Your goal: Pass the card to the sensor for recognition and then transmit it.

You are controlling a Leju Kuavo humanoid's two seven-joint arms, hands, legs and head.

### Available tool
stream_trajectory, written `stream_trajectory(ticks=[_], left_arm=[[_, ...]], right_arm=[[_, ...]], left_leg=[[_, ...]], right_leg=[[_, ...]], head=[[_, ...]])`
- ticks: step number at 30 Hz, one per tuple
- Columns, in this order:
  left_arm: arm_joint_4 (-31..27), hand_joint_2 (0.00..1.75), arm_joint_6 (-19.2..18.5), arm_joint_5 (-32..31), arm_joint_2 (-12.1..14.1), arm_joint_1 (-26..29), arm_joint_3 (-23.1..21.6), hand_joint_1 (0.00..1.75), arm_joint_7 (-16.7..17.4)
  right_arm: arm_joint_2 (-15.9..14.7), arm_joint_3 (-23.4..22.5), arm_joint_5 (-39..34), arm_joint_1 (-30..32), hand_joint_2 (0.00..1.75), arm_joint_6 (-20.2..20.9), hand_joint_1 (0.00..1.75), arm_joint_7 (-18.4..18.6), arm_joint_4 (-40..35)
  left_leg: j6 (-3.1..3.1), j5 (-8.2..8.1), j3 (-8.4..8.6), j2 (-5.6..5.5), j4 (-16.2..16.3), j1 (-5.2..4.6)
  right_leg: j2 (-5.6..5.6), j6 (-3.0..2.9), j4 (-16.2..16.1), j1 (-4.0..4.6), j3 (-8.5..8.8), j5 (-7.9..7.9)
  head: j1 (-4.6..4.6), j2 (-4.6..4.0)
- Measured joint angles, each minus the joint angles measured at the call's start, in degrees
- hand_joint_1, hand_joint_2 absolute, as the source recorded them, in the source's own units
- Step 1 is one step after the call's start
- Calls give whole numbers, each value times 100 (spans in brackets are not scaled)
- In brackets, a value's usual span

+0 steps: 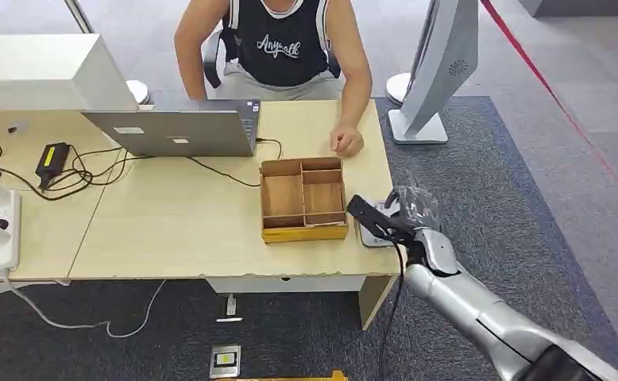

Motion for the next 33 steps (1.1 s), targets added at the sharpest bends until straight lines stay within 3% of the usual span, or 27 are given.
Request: stream_trajectory(ticks=[33], left_arm=[[0, 0, -7, 79, -2, 44, 0, 0, 9]], right_arm=[[501, 52, -332, -31, 175, 140, 175, -328, 1124]], left_leg=[[0, 0, 13, 3, 0, 1]], right_leg=[[0, -1, -2, 2, 11, 0]], head=[[0, 0]])
